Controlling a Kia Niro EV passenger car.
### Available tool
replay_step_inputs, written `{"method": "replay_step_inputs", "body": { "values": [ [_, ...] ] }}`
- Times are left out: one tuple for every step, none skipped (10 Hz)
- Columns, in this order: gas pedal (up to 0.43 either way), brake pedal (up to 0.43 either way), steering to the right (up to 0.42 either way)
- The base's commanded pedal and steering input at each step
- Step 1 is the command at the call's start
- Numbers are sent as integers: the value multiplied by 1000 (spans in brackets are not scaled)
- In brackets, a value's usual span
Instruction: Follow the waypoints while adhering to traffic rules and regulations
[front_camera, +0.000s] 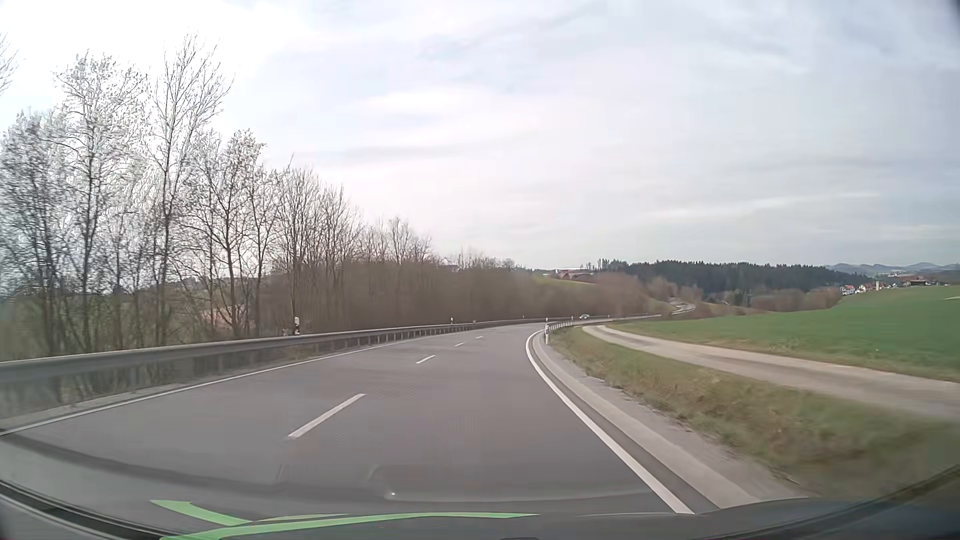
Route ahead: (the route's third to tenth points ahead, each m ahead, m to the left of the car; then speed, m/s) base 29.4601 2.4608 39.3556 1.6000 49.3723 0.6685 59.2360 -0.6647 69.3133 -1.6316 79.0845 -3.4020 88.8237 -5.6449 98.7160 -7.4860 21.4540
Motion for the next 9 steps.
{"method": "replay_step_inputs", "body": {
  "values": [
    [87,0,12],
    [87,0,12],
    [87,0,12],
    [87,0,12],
    [87,0,12],
    [87,0,12],
    [87,0,12],
    [87,0,12],
    [87,0,12]
  ]
}}
